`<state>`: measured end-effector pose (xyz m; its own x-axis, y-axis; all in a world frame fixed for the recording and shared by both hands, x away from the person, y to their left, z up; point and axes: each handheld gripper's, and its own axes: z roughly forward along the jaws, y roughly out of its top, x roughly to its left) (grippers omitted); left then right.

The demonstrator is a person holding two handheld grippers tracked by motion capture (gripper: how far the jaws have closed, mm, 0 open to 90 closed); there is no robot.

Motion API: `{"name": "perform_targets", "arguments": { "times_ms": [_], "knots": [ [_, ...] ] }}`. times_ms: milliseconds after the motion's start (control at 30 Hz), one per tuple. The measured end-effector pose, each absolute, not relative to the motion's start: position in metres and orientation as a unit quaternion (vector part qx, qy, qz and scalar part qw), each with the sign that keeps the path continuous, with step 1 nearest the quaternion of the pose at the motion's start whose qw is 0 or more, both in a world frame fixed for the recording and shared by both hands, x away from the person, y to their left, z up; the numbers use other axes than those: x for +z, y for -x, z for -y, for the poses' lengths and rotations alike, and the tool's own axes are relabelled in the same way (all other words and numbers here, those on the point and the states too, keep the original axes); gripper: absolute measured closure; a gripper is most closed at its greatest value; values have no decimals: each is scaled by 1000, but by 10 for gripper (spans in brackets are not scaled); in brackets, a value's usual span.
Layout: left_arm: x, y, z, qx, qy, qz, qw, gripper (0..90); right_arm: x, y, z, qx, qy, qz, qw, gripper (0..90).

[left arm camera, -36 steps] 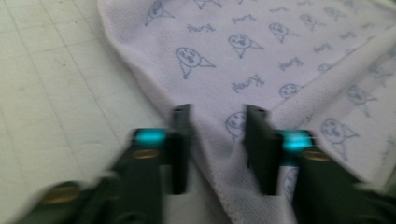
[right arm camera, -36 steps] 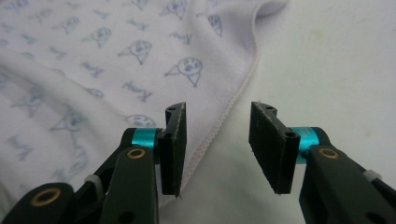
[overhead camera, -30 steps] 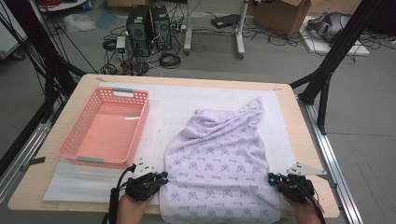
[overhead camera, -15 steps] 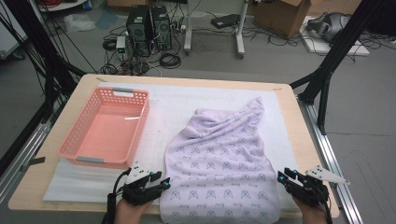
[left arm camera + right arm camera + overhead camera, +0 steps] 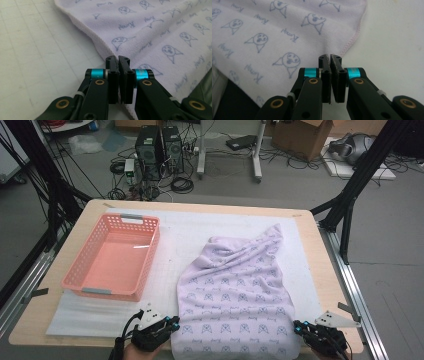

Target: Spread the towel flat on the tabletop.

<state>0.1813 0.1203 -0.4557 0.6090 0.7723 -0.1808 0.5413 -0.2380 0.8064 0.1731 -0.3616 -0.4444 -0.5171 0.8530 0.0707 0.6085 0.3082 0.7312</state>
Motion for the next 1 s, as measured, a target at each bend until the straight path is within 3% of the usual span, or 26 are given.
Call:
{"name": "perform_targets", "arguments": {
  "times_ms": [267, 300, 333, 367, 433, 533, 733, 867, 900, 1000],
  "knots": [
    [-452, -155, -123, 106, -780, -408, 462, 855, -439, -138, 378, 379, -453, -793, 150, 878],
    [-453, -154, -122, 117, -782, -399, 464, 811, -439, -136, 377, 377, -455, -794, 147, 866],
    [-454, -156, -121, 129, -781, -392, 469, 711, -439, -136, 378, 379, -455, -793, 144, 823],
    [-454, -159, -120, 132, -777, -393, 474, 601, -439, -138, 377, 383, -459, -788, 146, 732],
    [-453, -166, -118, 141, -769, -394, 484, 526, -436, -142, 376, 393, -472, -774, 153, 649],
    [-452, -184, -117, 151, -761, -408, 480, 490, -435, -152, 374, 394, -479, -766, 169, 613],
    [-452, -219, -109, 138, -762, -431, 463, 513, -442, -185, 362, 372, -497, -762, 187, 554],
    [-455, -217, -98, 167, -785, -413, 431, 715, -445, -199, 356, 365, -504, -759, 194, 551],
    [-454, -216, -99, 154, -787, -413, 431, 847, -445, -201, 355, 365, -505, -758, 193, 551],
    [-452, -204, -106, 148, -791, -415, 425, 860, -444, -203, 356, 369, -509, -752, 198, 552]
  ]
}}
